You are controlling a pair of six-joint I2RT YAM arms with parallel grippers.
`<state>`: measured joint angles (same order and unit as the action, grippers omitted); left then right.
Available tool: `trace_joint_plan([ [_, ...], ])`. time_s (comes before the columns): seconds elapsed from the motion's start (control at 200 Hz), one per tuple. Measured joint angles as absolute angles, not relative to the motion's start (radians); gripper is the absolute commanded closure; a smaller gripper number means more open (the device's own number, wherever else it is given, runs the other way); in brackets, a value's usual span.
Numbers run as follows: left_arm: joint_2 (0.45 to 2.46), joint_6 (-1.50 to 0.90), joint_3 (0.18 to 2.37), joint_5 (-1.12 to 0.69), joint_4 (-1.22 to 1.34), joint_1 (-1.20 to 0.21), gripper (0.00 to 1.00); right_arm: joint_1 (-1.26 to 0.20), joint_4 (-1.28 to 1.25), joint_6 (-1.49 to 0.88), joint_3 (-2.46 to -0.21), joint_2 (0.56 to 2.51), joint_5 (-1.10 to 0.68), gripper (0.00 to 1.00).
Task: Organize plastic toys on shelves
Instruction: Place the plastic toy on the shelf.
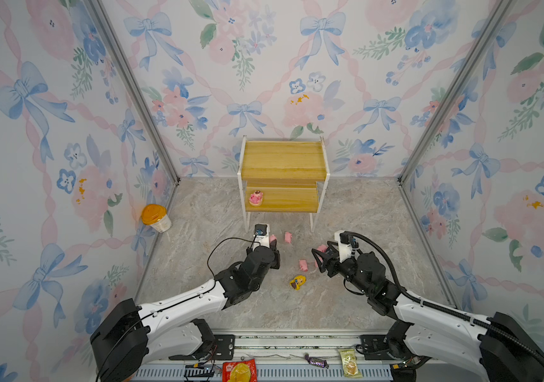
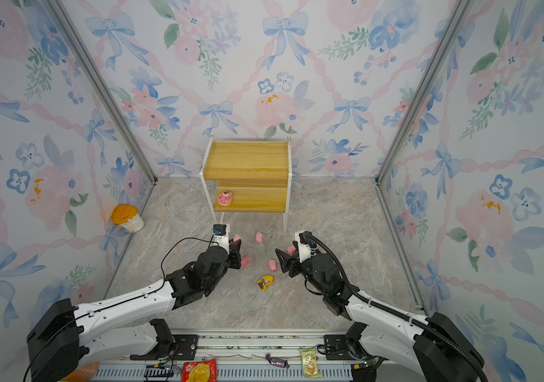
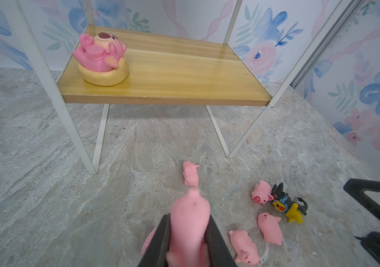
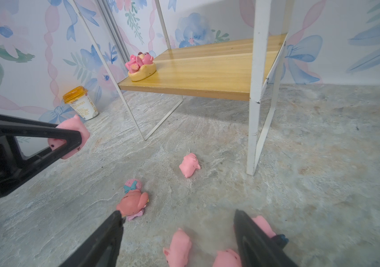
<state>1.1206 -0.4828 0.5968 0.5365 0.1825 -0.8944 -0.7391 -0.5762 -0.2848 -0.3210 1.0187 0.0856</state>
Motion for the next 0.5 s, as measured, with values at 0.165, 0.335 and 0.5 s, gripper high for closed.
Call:
trace_joint_plan([
  [0.165, 1.121, -0.424, 0.599, 0.479, 0.192, -0.849, 0.77, -0.749, -0.561, -0.268, -0.321, 1.002, 0.072, 0.22],
  [0.335, 1.143, -0.385, 0.638, 0.449, 0.196, -0.807, 0.76, -0.805, -0.532, -0.218, -0.321, 1.000, 0.076, 0.22],
  [0.5, 1.228, -0.358, 0.733, 0.443, 0.197, -0.783, 0.77, -0.847, -0.523, -0.176, -0.321, 0.994, 0.087, 0.22],
])
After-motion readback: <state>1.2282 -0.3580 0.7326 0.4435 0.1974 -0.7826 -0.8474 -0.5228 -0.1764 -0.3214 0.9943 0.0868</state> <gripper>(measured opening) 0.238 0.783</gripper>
